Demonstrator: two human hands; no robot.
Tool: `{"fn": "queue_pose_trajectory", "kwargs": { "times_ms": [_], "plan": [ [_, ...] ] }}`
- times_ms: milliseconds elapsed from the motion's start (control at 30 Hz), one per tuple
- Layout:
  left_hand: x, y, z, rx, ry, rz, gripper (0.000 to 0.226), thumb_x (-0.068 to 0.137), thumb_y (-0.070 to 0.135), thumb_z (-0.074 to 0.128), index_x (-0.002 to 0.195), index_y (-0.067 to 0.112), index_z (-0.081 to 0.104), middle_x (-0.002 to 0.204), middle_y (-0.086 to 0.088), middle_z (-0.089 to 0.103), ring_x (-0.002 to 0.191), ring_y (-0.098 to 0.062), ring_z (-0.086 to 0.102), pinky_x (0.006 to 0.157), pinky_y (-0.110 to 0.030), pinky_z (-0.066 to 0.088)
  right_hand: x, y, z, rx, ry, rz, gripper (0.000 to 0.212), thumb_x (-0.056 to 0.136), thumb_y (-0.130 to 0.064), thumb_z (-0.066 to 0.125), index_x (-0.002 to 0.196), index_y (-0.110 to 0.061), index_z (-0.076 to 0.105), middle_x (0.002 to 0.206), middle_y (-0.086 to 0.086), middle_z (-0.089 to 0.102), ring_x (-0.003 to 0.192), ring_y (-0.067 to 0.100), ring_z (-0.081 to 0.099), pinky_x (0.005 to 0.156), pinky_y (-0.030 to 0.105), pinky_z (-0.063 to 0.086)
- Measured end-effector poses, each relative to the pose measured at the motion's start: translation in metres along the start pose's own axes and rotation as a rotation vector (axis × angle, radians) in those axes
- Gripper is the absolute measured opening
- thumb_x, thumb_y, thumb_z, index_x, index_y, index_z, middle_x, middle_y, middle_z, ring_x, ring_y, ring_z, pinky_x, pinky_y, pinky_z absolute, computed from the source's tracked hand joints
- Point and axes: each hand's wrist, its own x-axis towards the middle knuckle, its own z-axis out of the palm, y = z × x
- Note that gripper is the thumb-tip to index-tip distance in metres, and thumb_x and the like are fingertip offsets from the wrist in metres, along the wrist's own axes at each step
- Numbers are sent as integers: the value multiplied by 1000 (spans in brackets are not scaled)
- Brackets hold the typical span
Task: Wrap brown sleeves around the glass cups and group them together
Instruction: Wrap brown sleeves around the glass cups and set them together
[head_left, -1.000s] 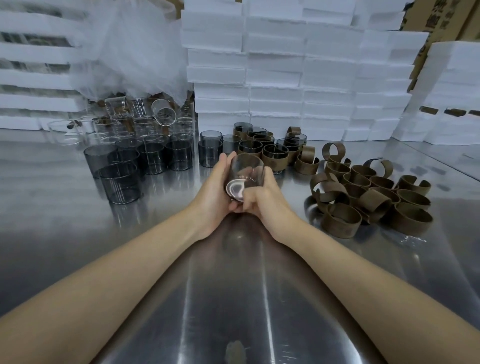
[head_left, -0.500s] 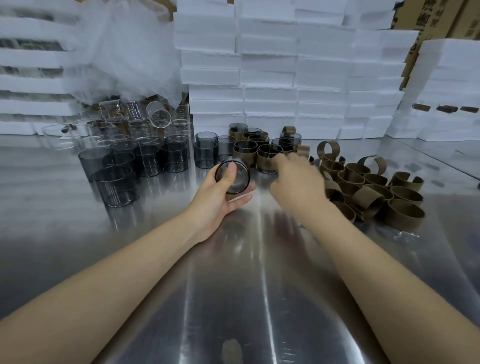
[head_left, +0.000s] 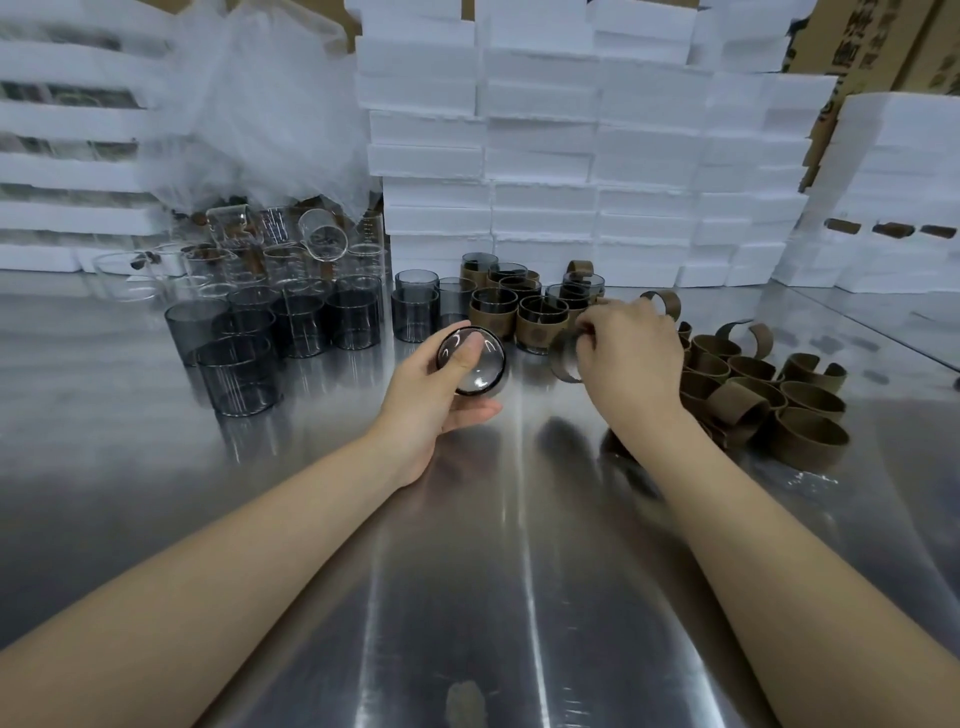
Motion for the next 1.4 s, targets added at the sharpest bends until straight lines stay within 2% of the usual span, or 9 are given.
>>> {"fn": "queue_pose_trajectory", "kwargs": {
  "times_ms": [200, 267, 333, 467, 600, 800, 900, 1033, 1400],
  "plan": [
    [0, 0, -1, 14, -12, 25, 30, 89, 28, 68, 118, 26, 65, 119, 0, 64, 69, -28, 73, 57, -23, 57, 3, -9, -7, 695, 11, 245, 36, 91, -19, 60, 56, -16, 55, 53, 0, 54, 49, 5, 46, 55, 19, 34],
    [0, 0, -1, 10, -46, -2, 36, 94, 22, 63, 130, 23, 58, 124, 4, 60, 78, -38, 73, 66, -27, 60, 2, -15, -9, 833, -60, 314, 14, 89, -11, 56, 77, -11, 62, 61, 7, 62, 43, 6, 52, 49, 17, 41],
    [0, 0, -1, 3, -76, -19, 32, 97, 15, 59, 126, 29, 58, 123, 11, 56, 86, -40, 72, 69, -28, 59, -1, -22, -10, 957, -93, 338, 21, 87, -3, 51, 104, -13, 60, 67, 8, 64, 37, 4, 53, 40, 16, 41],
    [-1, 0, 0, 20, -118, 19, 32, 98, 9, 56, 117, 34, 63, 131, 2, 54, 108, -40, 65, 70, -27, 59, -7, -30, -9, 878, -106, 234, 21, 94, -11, 45, 96, -11, 67, 54, 8, 62, 33, 9, 52, 37, 15, 38],
    [-3, 1, 0, 40, -110, 45, 29, 97, 9, 57, 116, 29, 66, 134, 0, 58, 99, -37, 70, 72, -30, 59, -11, -34, -7, 761, -126, 187, 30, 95, -21, 51, 74, -7, 68, 54, 5, 63, 36, 8, 56, 42, 15, 42],
    [-5, 4, 3, 86, -146, -20, 41, 86, 56, 60, 117, 30, 68, 113, 6, 72, 93, -35, 72, 82, -39, 59, -16, -41, -6, 487, -85, 50, 25, 92, -25, 50, 78, -4, 55, 70, 13, 61, 69, 34, 60, 65, 44, 50],
    [-7, 3, 4, 125, -157, 53, 55, 73, 47, 73, 123, 26, 65, 115, 0, 70, 92, -33, 73, 81, -35, 59, -18, -43, -5, 465, -61, 5, 21, 91, -22, 51, 77, -6, 51, 65, 7, 55, 64, 29, 55, 59, 40, 46],
    [-5, 1, 4, 120, -132, 85, 37, 91, 22, 68, 128, 19, 62, 124, -12, 63, 98, -29, 71, 83, -37, 59, -16, -40, 1, 613, -124, 73, 17, 90, -23, 52, 76, -14, 49, 65, -1, 53, 58, 12, 48, 52, 24, 37],
    [-1, -2, 0, 127, -95, 132, 30, 92, 5, 63, 119, 17, 65, 124, -7, 64, 99, -20, 70, 76, -36, 60, -17, -40, 3, 674, -111, -20, 25, 94, -16, 54, 116, -11, 67, 94, 6, 73, 87, 15, 67, 83, 29, 53]
  ]
}}
